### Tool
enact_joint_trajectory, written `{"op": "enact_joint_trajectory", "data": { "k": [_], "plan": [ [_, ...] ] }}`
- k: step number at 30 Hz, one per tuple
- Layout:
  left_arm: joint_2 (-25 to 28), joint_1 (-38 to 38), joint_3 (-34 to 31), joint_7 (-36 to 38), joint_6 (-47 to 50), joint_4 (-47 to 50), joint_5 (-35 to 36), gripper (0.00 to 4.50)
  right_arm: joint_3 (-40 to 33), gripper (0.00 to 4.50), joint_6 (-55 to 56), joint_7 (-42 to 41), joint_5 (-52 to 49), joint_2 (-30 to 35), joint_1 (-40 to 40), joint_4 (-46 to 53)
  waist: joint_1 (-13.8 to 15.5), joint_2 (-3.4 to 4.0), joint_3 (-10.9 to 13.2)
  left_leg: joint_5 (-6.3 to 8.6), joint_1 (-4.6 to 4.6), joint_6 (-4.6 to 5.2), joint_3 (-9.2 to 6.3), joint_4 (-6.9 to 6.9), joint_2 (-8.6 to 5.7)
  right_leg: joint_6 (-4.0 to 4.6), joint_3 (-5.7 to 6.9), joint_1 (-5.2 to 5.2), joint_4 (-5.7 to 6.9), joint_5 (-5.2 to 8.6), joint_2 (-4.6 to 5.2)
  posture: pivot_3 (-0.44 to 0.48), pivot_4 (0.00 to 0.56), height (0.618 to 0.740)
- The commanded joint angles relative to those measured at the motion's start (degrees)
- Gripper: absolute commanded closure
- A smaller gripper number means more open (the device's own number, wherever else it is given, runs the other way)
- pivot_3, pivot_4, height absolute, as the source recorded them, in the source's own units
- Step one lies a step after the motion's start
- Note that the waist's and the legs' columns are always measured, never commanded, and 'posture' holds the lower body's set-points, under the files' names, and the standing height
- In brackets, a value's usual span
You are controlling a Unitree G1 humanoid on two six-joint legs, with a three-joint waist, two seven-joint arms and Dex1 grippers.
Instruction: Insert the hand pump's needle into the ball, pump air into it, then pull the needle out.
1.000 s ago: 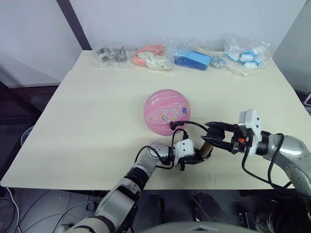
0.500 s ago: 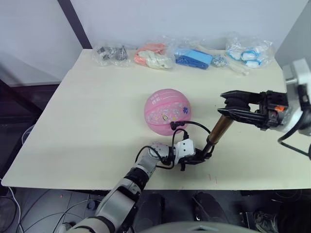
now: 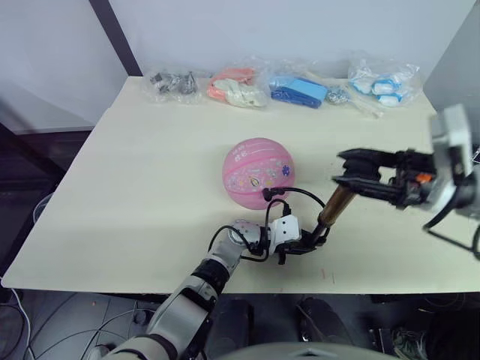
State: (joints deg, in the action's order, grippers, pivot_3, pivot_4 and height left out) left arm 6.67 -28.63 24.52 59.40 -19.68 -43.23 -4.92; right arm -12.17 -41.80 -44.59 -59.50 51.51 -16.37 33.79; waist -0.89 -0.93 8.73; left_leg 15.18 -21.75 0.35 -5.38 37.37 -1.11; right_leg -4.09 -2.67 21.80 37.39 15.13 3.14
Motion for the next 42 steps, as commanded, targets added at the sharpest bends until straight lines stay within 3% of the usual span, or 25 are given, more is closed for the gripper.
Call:
{"op": "enact_joint_trajectory", "data": {
  "k": [1,11,20,30,42],
  "plan": [
    [1.0,1.8,1.3,0.7,1.5,-2.1,-1.8,3.49,5.4,2.65,3.4,-1.0,7.6,-2.2,3.8,-0.5,0.0,0.00,0.0,0.00,0.03,0.00,-0.01,0.00,-0.01,0.00,0.01,-0.02,0.01,0.00,-0.01,0.000,0.150,0.736],
    [1.4,2.4,1.5,1.0,1.9,-1.1,-1.7,3.49,16.7,2.65,13.3,-3.6,23.3,-8.6,8.5,-6.8,-0.1,-0.02,-0.1,0.00,0.07,0.00,-0.08,0.00,0.01,0.00,0.05,-0.04,0.02,0.00,-0.06,0.000,0.150,0.736],
    [1.7,2.5,1.5,1.0,2.6,-0.2,-1.7,3.49,18.8,2.65,17.5,-4.4,28.2,-13.2,10.1,-10.9,-0.2,-0.07,-0.1,0.00,0.12,0.00,-0.13,-0.01,0.05,0.00,0.09,-0.08,0.02,0.00,-0.13,0.000,0.150,0.736],
    [2.0,2.4,1.3,0.9,2.7,-0.9,-1.6,3.49,6.8,2.65,9.5,-5.3,18.4,-5.7,3.9,-3.8,-0.1,0.02,0.0,0.00,0.00,-0.01,-0.19,0.00,0.06,0.02,0.14,-0.02,0.00,0.00,-0.12,0.000,0.150,0.736],
    [1.6,1.1,1.2,0.2,1.8,-2.6,-1.6,3.49,-8.9,2.65,-6.4,3.2,-11.0,2.2,-12.2,-4.3,0.0,0.19,0.3,0.00,-0.10,0.00,-0.20,0.00,0.01,0.03,0.13,0.00,-0.08,-0.01,0.05,0.000,0.150,0.736]
  ]
}}
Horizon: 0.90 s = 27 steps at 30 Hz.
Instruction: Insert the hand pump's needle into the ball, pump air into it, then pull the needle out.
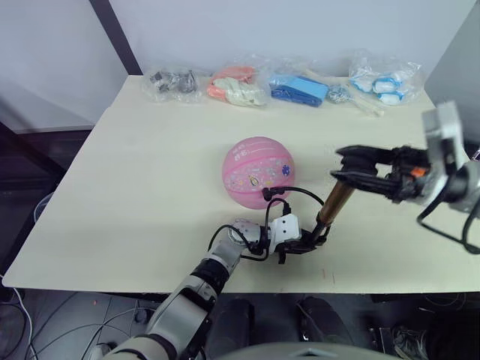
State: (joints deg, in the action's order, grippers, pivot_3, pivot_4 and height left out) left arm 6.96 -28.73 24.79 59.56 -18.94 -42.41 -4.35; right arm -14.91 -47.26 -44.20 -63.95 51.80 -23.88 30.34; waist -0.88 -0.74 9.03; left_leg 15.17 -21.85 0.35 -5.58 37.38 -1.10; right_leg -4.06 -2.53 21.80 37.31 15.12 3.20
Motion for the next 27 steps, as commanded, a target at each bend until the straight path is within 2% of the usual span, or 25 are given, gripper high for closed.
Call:
{"op": "enact_joint_trajectory", "data": {
  "k": [1,5,9,16,27],
  "plan": [
    [1.3,1.2,0.9,0.0,1.0,-3.5,-2.2,3.49,-6.6,2.65,-1.4,3.3,-7.6,2.4,-5.6,-1.3,0.1,0.01,0.0,0.00,0.00,0.00,0.00,0.00,0.01,0.00,0.00,0.00,0.00,0.00,0.00,0.000,0.150,0.736],
    [1.4,1.1,0.9,-0.1,0.7,-3.8,-2.2,3.49,-6.6,2.65,-2.6,4.1,-8.9,4.2,-7.5,-2.1,0.1,0.05,0.1,0.00,-0.07,0.00,-0.01,0.00,0.02,0.01,0.02,0.01,-0.06,0.00,0.03,0.000,0.150,0.736],
    [1.5,1.3,0.9,-0.1,0.5,-3.6,-2.2,3.49,-5.0,2.65,-2.2,3.5,-6.8,4.1,-5.1,-0.6,0.1,0.06,0.1,0.00,-0.15,0.00,0.04,0.00,-0.05,0.01,0.00,0.08,-0.08,-0.01,0.12,0.000,0.150,0.736],
    [1.5,1.8,1.1,0.0,0.5,-3.2,-2.2,3.49,3.9,2.65,5.6,0.5,7.8,-0.4,7.7,4.4,-0.1,0.00,0.0,0.00,0.00,0.00,0.04,-0.02,-0.12,-0.02,0.03,-0.07,-0.12,0.00,0.10,0.000,0.150,0.736],
    [1.6,2.2,1.3,-0.4,0.2,-3.1,-2.4,3.49,18.2,2.65,19.4,-2.6,27.9,-7.3,19.1,-0.9,-0.1,-0.16,-0.4,0.00,0.16,0.00,0.00,-0.01,0.01,-0.04,0.04,-0.15,-0.11,0.01,-0.14,0.000,0.150,0.736]
  ]
}}
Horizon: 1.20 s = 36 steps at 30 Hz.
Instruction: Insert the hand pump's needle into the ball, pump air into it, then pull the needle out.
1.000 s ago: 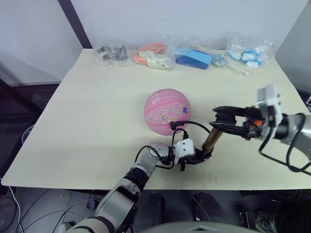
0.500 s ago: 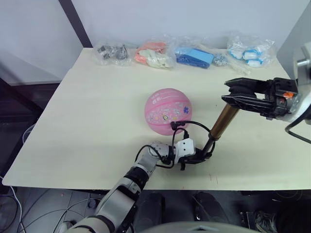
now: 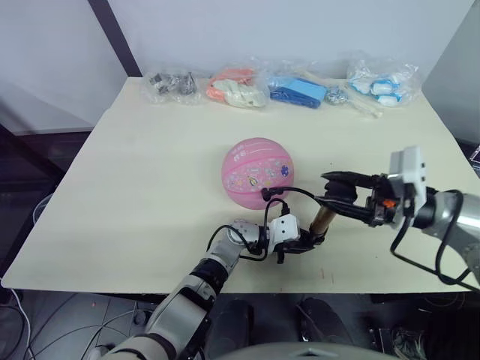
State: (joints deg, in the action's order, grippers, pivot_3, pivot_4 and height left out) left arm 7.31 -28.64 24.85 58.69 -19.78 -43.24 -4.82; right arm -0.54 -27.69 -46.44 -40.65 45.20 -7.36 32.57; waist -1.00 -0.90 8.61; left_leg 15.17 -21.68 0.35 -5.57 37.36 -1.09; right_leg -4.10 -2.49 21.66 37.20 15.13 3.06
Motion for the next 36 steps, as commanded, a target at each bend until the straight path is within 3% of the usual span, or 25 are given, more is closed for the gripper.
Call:
{"op": "enact_joint_trajectory", "data": {
  "k": [1,10,23,36],
  "plan": [
    [1.2,2.2,1.2,0.5,1.0,-2.2,-2.0,3.49,4.7,2.65,1.0,-0.5,6.0,-1.2,2.9,-4.0,0.0,-0.01,0.0,0.00,0.00,0.00,0.00,0.00,0.00,0.00,0.00,0.00,0.00,0.00,0.00,0.000,0.150,0.736],
    [1.2,2.7,1.3,0.3,1.0,-1.9,-2.1,3.49,7.1,2.65,6.3,-0.7,12.5,-4.8,5.9,-9.2,0.0,-0.03,-0.2,0.00,0.07,0.00,-0.04,-0.02,0.04,0.00,0.02,-0.07,0.00,0.00,-0.04,0.000,0.150,0.736],
    [0.9,2.5,1.2,0.6,1.1,-2.4,-1.9,3.49,-9.6,2.65,-6.8,-2.0,-6.6,3.9,-2.8,2.1,0.2,0.19,0.0,0.00,-0.14,0.00,-0.07,-0.01,-0.10,0.04,0.02,0.03,-0.08,-0.01,0.11,0.000,0.150,0.736],
    [0.7,2.5,1.4,0.9,1.1,-2.4,-1.9,3.49,-21.2,2.65,-16.3,-1.0,-25.0,12.0,-15.4,-0.6,0.2,0.18,0.1,0.00,-0.19,0.00,-0.07,-0.05,-0.14,0.04,0.04,0.02,-0.18,-0.02,0.21,0.000,0.150,0.736]
  ]
}}
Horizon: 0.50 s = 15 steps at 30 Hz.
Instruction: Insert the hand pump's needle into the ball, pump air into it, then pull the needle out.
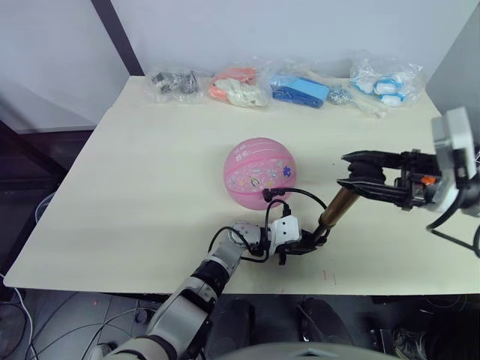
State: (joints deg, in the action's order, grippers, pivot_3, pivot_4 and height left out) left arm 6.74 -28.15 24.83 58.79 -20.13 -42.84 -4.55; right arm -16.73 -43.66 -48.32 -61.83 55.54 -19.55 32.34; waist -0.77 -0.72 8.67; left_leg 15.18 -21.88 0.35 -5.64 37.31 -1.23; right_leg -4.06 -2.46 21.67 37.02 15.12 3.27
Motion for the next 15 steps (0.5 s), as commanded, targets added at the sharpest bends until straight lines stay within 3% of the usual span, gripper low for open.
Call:
{"op": "enact_joint_trajectory", "data": {
  "k": [1,8,15],
  "plan": [
    [1.2,2.0,1.5,0.8,1.5,-2.8,-2.2,3.49,-5.3,2.65,-1.0,1.1,-4.8,2.2,-4.1,-0.7,0.0,0.00,0.0,0.00,0.00,0.00,0.01,0.00,0.00,0.00,-0.01,0.00,0.00,0.00,0.00,0.000,0.150,0.736],
    [1.2,2.0,1.4,0.7,1.7,-2.6,-2.1,3.49,-5.0,2.65,-4.0,3.6,-8.8,3.4,-10.0,-3.7,0.0,0.05,0.0,0.00,-0.06,0.00,0.02,0.00,0.03,0.00,-0.01,0.04,0.00,0.00,0.09,0.000,0.150,0.736],
    [1.2,2.0,1.5,0.6,1.9,-2.4,-2.0,3.49,1.2,2.65,-1.9,1.4,1.1,2.1,-2.4,0.2,0.0,0.04,0.0,0.00,-0.08,0.00,0.03,-0.01,-0.08,-0.01,0.02,0.06,-0.01,0.00,0.25,0.000,0.150,0.736]
  ]
}}
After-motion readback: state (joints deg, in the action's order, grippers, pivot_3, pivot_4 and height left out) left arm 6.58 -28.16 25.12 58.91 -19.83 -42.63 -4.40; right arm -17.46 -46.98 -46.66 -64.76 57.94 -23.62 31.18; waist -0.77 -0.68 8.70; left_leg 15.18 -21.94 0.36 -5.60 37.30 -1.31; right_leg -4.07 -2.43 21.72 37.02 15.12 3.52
